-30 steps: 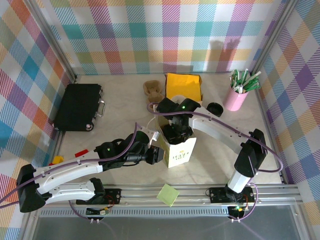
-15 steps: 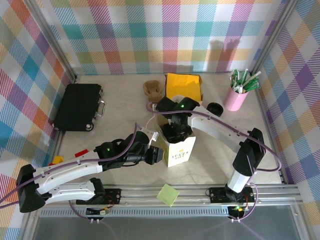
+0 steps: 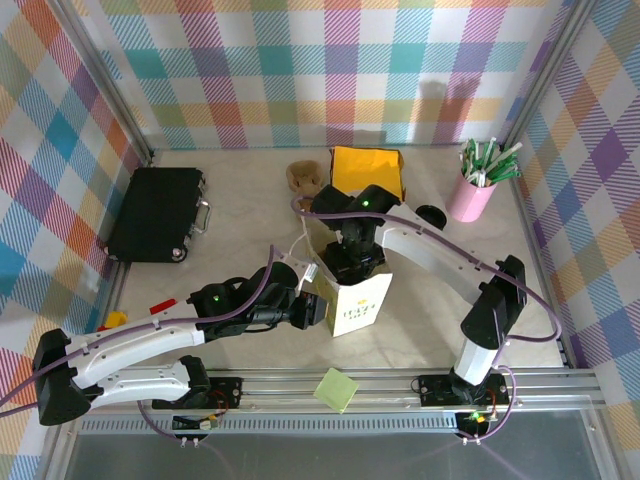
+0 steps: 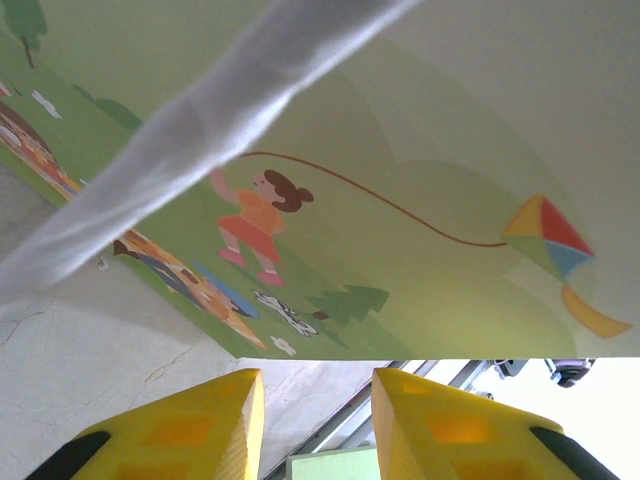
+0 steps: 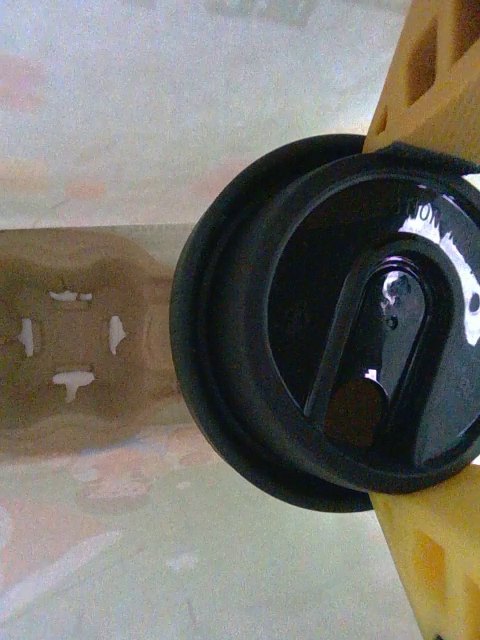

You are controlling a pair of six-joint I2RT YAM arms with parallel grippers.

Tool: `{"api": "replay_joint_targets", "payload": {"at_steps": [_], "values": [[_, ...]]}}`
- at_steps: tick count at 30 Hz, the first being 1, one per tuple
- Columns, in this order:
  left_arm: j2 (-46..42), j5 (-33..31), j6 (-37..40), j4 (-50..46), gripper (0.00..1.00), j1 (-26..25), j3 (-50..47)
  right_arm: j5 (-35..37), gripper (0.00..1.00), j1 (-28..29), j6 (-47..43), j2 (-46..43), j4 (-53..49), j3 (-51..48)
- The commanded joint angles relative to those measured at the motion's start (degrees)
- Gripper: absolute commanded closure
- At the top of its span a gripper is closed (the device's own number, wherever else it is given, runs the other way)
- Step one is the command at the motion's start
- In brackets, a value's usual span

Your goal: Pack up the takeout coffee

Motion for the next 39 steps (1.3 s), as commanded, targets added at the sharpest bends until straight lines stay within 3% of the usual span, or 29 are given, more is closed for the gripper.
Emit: {"api": "replay_joint_targets", "payload": {"at_steps": [1,39], "values": [[-1.0,-1.0,0.7,-1.3,0.67,-0.6,1.5,0.6,0.59,-0.3,-1.1,0.0,-3.0,2.1],[-2.5,-1.0,1.0,-1.4,0.67,-0.6,-0.6,2.8,0.59,-0.2,-2.7,3.7,-8.6,14.5]]}}
